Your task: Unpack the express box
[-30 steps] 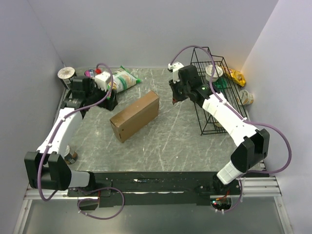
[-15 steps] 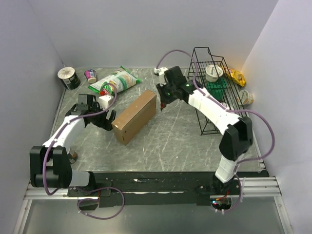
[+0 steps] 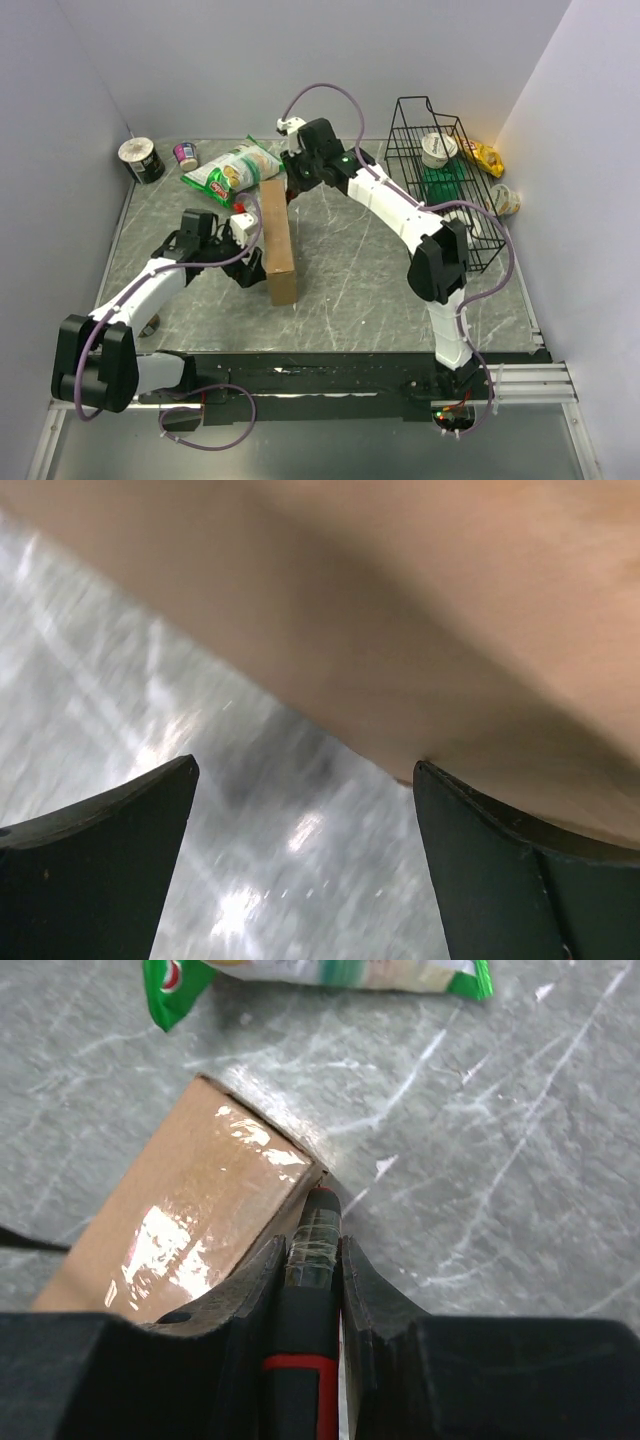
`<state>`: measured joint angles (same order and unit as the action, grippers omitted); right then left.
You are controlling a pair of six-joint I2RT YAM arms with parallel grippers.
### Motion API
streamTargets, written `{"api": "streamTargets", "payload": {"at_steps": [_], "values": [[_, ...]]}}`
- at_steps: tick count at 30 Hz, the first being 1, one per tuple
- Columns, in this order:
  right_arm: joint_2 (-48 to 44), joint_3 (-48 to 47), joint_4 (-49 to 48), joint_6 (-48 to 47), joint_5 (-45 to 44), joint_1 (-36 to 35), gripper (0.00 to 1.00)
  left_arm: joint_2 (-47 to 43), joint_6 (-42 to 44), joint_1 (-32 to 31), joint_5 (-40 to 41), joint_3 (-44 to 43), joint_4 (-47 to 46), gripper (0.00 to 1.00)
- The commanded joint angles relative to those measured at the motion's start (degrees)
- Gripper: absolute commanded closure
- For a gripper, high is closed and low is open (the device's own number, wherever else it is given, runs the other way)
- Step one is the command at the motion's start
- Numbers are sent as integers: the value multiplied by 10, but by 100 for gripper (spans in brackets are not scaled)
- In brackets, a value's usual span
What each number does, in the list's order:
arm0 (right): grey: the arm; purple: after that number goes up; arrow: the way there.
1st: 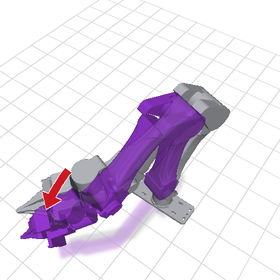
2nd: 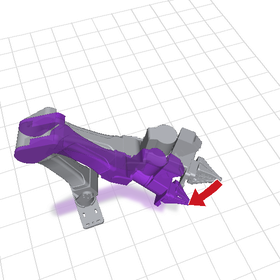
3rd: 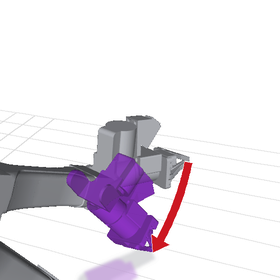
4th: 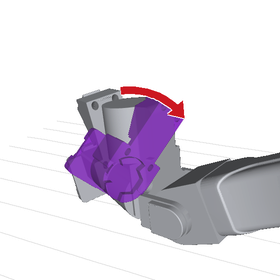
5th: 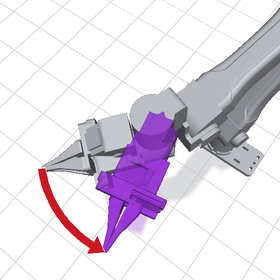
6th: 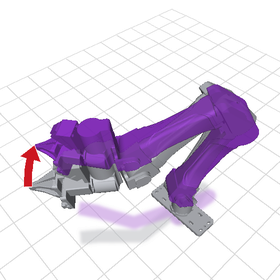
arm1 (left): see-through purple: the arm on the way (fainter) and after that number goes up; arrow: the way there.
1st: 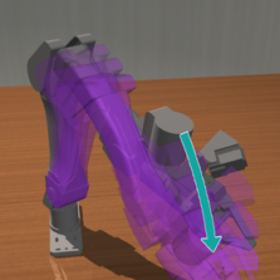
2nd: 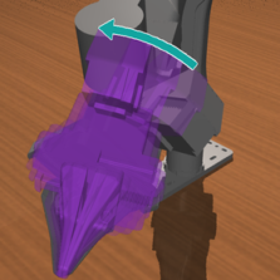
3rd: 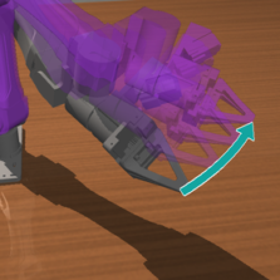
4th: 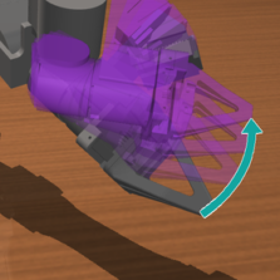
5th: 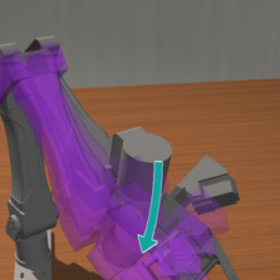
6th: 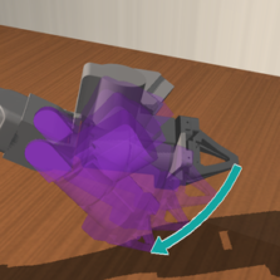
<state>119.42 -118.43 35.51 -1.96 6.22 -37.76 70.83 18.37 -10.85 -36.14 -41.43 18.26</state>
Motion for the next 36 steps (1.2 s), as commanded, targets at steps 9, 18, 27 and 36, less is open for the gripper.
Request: {"api": "streamTargets", "payload": {"at_steps": [9,18,27,36], "values": [[87,-125,-59,78,84,-35,100,-42,75,-59,-81,16,-10,2],[112,-147,-60,84,69,-38,100,-82,217,-66,-79,-26,203,1],[-40,-68,-42,7,-61,21,100,-198,152,-30,-13,-117,268,3],[-319,313,10,-112,14,66,100,-112,-135,128,10,-219,52,3]]}}
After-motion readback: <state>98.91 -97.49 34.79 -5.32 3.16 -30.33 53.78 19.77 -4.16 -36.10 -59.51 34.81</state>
